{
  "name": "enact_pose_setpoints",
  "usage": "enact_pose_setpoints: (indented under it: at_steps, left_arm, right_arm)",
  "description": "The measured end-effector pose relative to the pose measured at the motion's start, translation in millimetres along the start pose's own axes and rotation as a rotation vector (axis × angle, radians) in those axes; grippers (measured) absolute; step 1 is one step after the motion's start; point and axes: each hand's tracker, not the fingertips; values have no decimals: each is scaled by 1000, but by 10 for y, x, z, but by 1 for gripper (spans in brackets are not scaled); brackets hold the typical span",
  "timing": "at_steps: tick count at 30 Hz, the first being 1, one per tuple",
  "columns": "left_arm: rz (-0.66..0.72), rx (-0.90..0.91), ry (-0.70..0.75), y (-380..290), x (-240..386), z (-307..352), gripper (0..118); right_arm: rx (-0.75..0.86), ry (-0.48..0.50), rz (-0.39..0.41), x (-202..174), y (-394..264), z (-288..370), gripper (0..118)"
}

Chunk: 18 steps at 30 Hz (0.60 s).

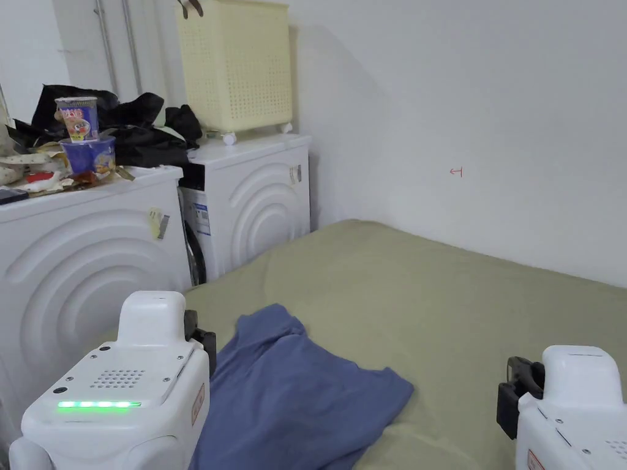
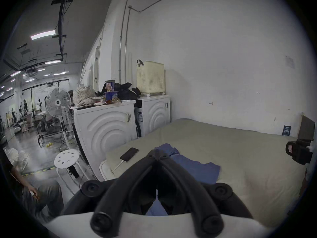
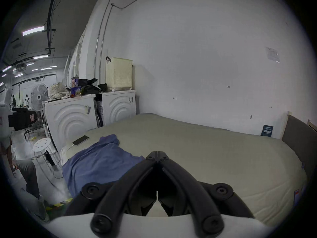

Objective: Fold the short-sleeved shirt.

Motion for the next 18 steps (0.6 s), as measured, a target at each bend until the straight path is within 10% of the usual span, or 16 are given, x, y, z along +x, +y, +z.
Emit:
enact_pose_setpoints:
  at_steps: [18]
  left_arm:
    - [-13, -489, -274, -784, 694, -1640, 0]
  right_arm:
    - [-204, -50, -7, 326, -793, -141, 0]
